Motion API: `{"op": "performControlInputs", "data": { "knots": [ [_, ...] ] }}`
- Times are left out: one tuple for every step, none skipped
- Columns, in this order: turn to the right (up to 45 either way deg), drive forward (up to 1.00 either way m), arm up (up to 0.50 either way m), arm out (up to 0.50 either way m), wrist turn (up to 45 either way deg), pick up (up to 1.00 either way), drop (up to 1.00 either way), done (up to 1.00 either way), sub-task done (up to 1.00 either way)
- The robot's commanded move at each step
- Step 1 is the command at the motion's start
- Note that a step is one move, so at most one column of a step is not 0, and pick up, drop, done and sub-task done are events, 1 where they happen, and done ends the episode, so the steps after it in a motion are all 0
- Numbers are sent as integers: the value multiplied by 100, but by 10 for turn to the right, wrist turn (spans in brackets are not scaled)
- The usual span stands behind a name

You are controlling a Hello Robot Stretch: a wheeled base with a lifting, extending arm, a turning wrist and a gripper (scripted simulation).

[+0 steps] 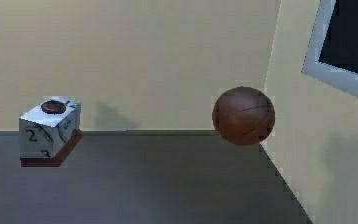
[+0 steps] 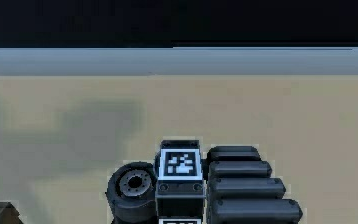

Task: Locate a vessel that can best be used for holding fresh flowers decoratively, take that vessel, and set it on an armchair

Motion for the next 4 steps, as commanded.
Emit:
{"op": "performControlInputs", "data": {
  "knots": [
    [-450,0,0,0,0,0,0,0,0],
    [-450,0,0,0,0,0,0,0,0],
    [-60,0,0,0,0,0,0,0,0],
    [0,100,0,0,0,0,0,0,0]
  ]
}}
